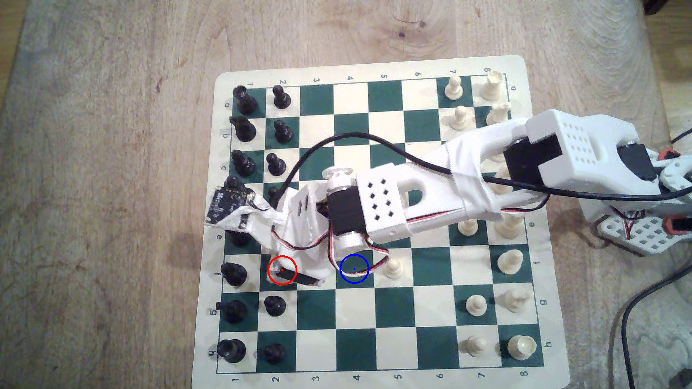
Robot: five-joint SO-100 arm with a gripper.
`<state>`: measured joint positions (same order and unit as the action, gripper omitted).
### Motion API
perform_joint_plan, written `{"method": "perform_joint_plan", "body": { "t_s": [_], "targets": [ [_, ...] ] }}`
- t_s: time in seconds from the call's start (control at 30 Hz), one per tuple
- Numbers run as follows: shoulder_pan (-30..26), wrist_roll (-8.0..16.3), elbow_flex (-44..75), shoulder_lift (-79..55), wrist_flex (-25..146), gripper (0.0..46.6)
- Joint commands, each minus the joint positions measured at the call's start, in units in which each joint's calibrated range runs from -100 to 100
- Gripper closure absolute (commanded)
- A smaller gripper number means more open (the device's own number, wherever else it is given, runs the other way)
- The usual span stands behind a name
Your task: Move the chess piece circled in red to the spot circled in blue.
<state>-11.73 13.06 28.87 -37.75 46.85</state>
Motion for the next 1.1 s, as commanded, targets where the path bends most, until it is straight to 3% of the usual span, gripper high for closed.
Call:
{"method": "perform_joint_plan", "body": {
  "t_s": [0.0, 0.23, 0.57, 0.87, 1.07],
  "targets": [
    [0.74, -0.20, 5.94, 4.89, -0.66, 45.0],
    [1.05, -0.29, 2.95, 9.99, 0.65, 45.0],
    [0.35, -0.73, -23.62, 30.45, -4.02, 44.8],
    [-1.38, -1.03, -41.39, 34.77, -11.14, 44.8],
    [-1.84, -2.05, -43.92, 33.50, -10.57, 44.7]
  ]
}}
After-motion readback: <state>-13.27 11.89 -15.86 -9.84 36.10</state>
